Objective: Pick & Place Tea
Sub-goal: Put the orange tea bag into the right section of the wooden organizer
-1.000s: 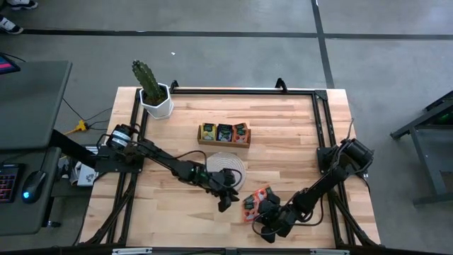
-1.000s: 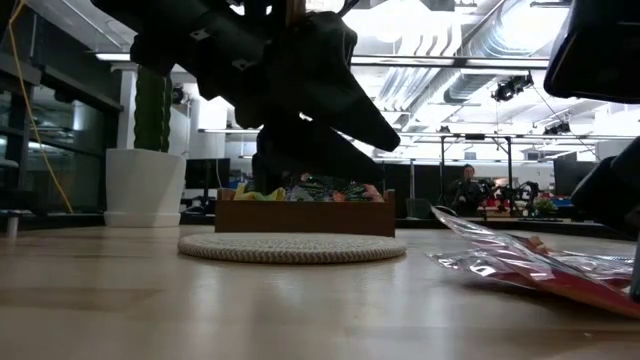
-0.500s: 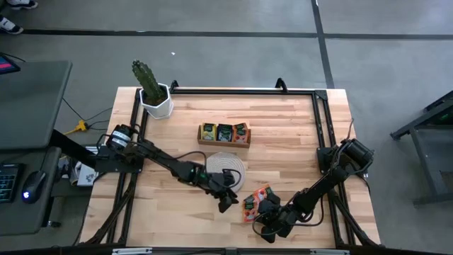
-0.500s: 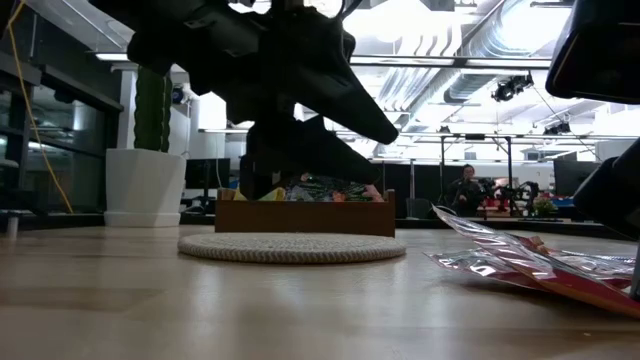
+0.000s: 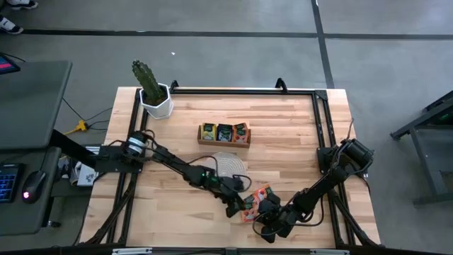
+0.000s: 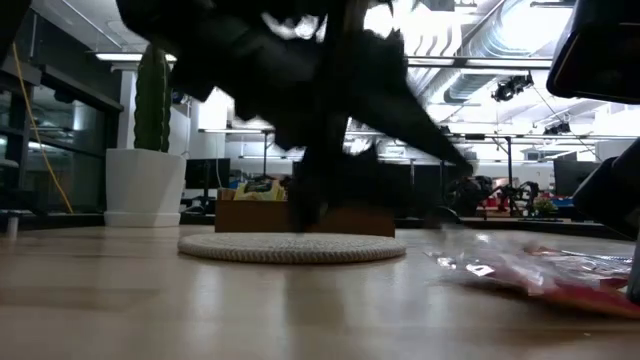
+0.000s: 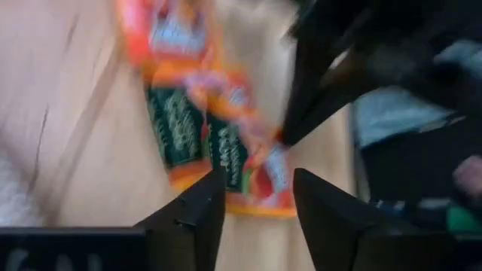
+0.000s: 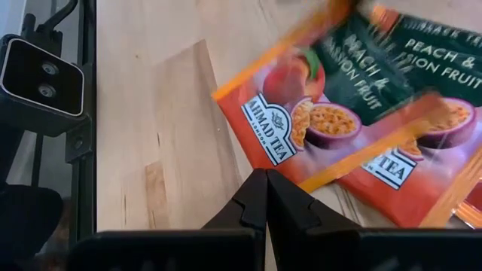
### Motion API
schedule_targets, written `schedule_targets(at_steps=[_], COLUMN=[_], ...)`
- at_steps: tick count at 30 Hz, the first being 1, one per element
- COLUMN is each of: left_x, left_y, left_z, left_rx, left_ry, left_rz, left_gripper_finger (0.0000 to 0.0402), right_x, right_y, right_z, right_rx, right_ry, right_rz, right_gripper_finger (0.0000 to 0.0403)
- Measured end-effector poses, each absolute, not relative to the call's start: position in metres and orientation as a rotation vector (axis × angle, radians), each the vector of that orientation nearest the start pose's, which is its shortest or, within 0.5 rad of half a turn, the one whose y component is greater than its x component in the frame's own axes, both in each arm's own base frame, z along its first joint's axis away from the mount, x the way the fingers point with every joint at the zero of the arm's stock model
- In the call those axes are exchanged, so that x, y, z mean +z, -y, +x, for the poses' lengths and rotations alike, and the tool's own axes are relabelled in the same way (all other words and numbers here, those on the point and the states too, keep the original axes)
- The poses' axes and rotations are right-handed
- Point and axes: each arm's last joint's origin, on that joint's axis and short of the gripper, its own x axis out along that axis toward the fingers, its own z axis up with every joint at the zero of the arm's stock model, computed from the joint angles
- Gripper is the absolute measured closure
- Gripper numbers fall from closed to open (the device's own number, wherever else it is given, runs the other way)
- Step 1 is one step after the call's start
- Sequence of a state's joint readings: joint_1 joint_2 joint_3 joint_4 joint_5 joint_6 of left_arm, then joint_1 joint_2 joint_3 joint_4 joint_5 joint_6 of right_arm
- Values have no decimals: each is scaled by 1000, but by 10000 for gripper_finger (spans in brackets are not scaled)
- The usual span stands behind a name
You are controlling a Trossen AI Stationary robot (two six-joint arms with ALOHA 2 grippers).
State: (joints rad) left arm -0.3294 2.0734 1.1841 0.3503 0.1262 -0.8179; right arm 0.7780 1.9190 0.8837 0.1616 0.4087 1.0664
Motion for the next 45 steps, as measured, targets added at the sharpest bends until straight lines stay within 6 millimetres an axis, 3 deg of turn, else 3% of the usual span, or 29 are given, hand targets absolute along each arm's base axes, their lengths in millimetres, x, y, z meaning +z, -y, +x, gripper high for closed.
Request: schedule_targets(at_steps=[5, 10, 15, 34, 45], left_x=[139, 134, 130, 132, 128], left_y=[142, 138, 137, 138, 138], left_z=[422, 422, 418, 420, 421], left_rx=[-251, -264, -231, -247, -239], left_ry=[-687, -798, -847, -836, -842], left_rz=[-714, -704, -694, -729, -751], left_gripper_finger=[202, 157, 137, 136, 206], right_x=[100, 99, 99, 100, 100], right_y=[-236, -236, -236, -236, -236], right_z=[256, 256, 256, 256, 256], right_rx=[-67, -67, -64, -61, -62], right_ry=[-803, -802, -800, -795, -793], right_rz=[522, 523, 524, 515, 514], right_gripper_finger=[403, 403, 403, 403, 403])
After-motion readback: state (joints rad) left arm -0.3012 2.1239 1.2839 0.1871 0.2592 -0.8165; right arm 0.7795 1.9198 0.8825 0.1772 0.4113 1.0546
